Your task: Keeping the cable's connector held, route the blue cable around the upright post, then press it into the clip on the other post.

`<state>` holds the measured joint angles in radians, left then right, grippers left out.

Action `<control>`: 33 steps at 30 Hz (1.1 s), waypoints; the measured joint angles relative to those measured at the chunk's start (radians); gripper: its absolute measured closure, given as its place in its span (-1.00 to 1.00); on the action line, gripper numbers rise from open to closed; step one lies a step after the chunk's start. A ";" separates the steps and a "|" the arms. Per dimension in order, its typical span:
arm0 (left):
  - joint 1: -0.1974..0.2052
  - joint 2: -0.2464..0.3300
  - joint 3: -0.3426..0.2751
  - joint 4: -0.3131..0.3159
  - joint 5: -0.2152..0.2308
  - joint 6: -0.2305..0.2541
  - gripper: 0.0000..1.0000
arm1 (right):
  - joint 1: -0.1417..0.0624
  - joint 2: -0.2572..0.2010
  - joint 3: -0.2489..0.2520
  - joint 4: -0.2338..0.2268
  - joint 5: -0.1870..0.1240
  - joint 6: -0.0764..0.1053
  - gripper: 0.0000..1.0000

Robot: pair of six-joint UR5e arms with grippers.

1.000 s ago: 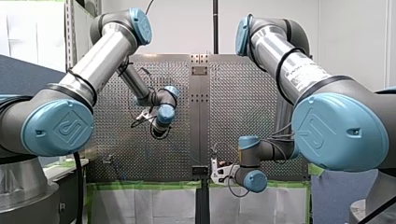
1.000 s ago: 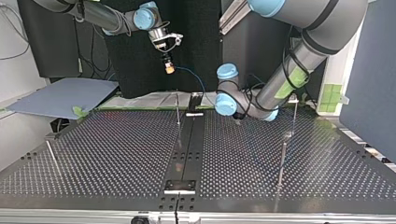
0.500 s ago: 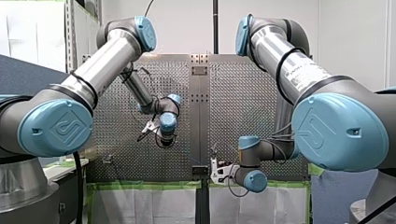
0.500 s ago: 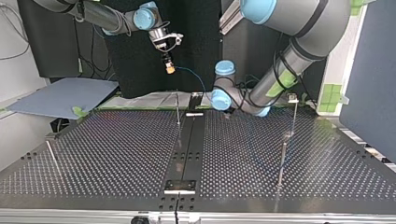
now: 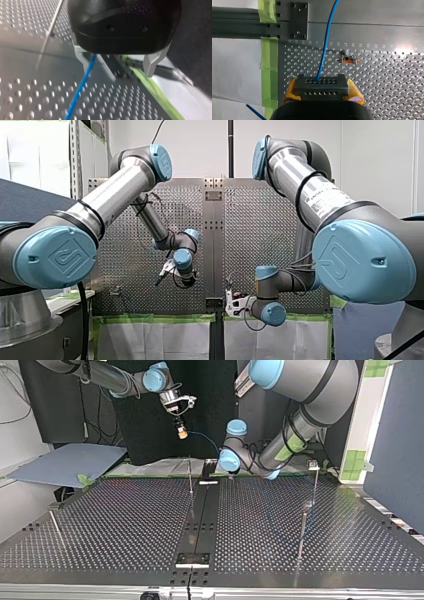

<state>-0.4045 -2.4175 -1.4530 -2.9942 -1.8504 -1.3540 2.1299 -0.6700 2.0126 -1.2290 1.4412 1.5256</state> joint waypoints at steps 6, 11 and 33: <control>-0.026 0.000 0.000 -0.001 0.057 -0.057 -0.97 | -0.004 0.000 0.000 0.000 0.000 0.001 1.00; -0.050 0.000 0.000 -0.005 0.094 -0.103 -0.97 | -0.005 -0.001 0.000 0.003 -0.001 0.001 1.00; -0.123 -0.042 0.000 -0.146 0.094 -0.092 -0.97 | -0.009 0.000 0.000 0.003 -0.001 0.002 1.00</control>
<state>-0.5275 -2.4593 -1.4533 -3.1398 -1.7559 -1.4458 2.1210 -0.6703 2.0126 -1.2263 1.4406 1.5280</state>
